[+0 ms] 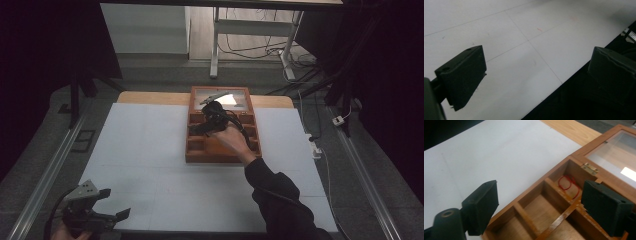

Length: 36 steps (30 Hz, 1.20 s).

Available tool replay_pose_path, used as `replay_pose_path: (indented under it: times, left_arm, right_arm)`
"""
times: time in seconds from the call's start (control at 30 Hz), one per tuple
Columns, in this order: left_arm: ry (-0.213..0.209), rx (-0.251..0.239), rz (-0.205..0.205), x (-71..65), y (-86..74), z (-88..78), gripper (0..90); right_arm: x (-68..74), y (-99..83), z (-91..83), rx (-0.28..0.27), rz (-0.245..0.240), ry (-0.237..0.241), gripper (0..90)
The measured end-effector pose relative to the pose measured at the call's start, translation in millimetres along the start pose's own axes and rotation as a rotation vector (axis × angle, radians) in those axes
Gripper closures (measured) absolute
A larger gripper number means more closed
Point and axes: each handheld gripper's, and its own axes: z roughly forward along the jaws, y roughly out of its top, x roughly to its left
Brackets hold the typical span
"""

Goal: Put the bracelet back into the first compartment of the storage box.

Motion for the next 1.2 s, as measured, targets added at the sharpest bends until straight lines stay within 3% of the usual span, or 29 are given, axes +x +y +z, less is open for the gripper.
replay_pose_path:
  times: [0.27, 0.5, 1.2]
  left_arm:
    - [-0.002, -0.002, -0.002, 0.3, -0.1, -0.2, 1.7]
    - [-0.002, -0.003, -0.002, 0.4, -0.1, -0.2, 1.7]
    - [-0.003, -0.004, -0.001, 0.1, -0.4, -0.7, 1.7]
  right_arm:
    - [9.7, -7.5, -8.8, -0.011, -0.023, 0.025, 6.7]
    - [19.2, -17.0, -16.5, -0.021, -0.074, 0.015, 1.8]
    - [41.7, -40.3, -45.7, -0.036, -0.104, 0.043, 0.0]
